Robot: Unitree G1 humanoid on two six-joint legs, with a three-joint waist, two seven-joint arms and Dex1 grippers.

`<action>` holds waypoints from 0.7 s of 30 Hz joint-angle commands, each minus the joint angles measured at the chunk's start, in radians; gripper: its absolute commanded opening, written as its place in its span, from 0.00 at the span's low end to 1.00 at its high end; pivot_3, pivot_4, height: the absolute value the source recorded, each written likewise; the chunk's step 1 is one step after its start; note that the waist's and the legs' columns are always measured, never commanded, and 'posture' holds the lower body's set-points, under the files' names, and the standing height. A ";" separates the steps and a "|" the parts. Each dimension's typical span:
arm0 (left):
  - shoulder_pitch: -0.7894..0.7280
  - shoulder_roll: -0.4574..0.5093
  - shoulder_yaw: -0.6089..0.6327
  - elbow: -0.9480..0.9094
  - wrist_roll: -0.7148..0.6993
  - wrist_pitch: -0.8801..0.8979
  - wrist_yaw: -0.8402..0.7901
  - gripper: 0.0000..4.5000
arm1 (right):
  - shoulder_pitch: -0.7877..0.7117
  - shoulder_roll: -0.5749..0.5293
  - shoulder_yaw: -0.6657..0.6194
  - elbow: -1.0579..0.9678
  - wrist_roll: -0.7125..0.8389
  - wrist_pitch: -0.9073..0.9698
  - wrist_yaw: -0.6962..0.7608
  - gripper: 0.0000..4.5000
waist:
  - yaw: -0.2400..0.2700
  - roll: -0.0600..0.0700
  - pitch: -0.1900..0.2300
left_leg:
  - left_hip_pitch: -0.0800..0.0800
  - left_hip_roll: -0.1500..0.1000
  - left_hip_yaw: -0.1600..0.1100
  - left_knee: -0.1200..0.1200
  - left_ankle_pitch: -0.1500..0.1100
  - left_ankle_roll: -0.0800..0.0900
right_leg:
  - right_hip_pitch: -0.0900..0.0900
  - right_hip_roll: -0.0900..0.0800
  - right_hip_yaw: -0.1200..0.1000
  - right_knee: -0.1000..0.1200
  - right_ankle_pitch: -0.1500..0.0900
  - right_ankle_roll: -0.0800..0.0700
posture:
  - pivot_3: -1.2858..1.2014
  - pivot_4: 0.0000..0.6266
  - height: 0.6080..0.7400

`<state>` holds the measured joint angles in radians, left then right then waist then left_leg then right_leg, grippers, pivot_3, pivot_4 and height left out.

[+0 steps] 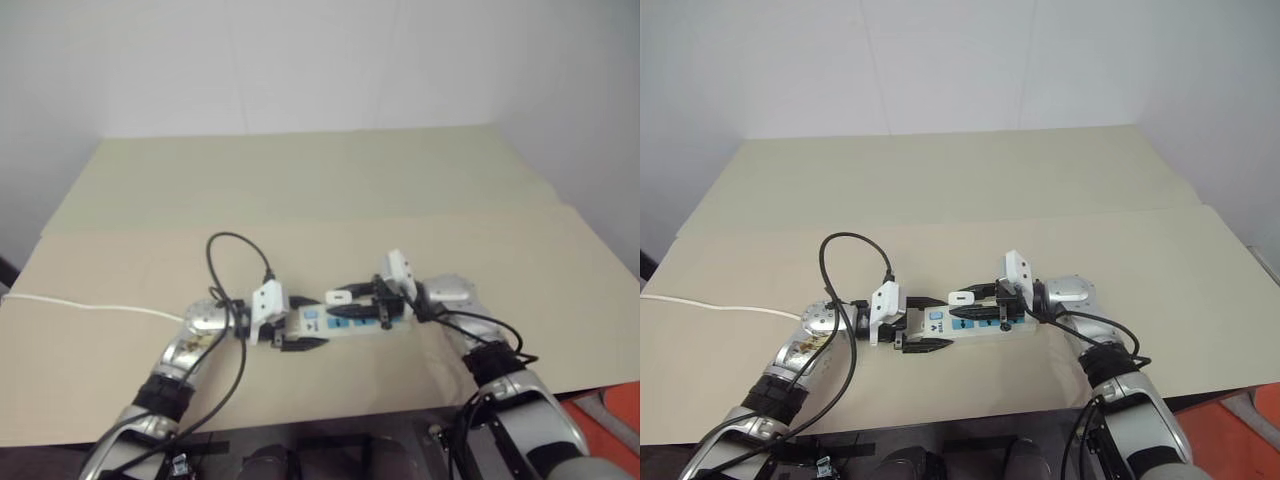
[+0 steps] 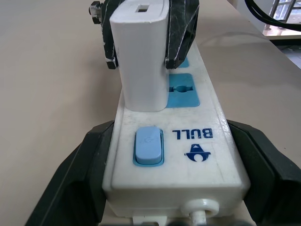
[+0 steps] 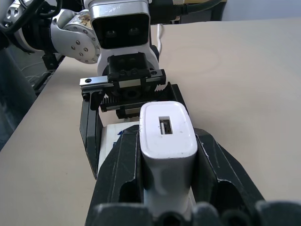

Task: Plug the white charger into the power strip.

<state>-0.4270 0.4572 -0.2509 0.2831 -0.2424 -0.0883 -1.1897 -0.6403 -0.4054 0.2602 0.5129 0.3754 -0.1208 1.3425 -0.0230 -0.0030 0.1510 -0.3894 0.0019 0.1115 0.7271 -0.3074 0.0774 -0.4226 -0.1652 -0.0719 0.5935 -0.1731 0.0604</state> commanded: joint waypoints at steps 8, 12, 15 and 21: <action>-0.008 0.063 0.017 0.048 0.027 -0.014 -0.055 0.73 | 0.025 -0.051 -0.033 0.074 -0.064 0.010 -0.008 0.24 | 0.000 0.000 0.000 | 0.000 0.000 0.000 0.000 0.000 0.000 | 0.000 0.000 0.000 0.000 0.000 0.000 | 0.52 0.24 1.00; -0.005 0.064 0.016 0.046 0.027 -0.017 -0.058 0.73 | 0.027 -0.048 -0.028 0.070 -0.067 0.003 -0.005 0.24 | 0.000 0.000 0.000 | 0.000 0.000 0.000 -0.001 0.000 0.000 | 0.000 0.000 0.000 0.000 0.000 0.000 | 0.52 0.24 1.00; -0.003 0.066 0.016 0.044 0.028 -0.017 -0.059 0.73 | 0.025 -0.046 -0.022 0.070 -0.068 0.004 0.002 0.24 | 0.000 0.000 0.000 | 0.000 0.000 0.000 -0.001 0.000 0.000 | 0.000 0.000 0.000 0.000 0.000 0.000 | 0.52 0.24 1.00; -0.002 0.066 0.016 0.041 0.029 -0.017 -0.057 0.73 | 0.021 -0.037 -0.026 0.074 -0.066 0.004 -0.002 0.24 | 0.000 0.000 0.000 | 0.000 0.000 0.000 -0.002 0.000 -0.001 | -0.001 0.000 0.000 0.000 0.000 -0.001 | 0.52 0.24 1.00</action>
<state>-0.4494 0.4606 -0.2544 0.3112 -0.2423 -0.1026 -1.2180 -0.6443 -0.4010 0.2602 0.5208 0.3754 -0.1267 1.3517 -0.0230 -0.0029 0.1510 -0.3894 0.0024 0.1120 0.7253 -0.3076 0.0767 -0.4231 -0.1649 -0.0721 0.5932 -0.1736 0.0596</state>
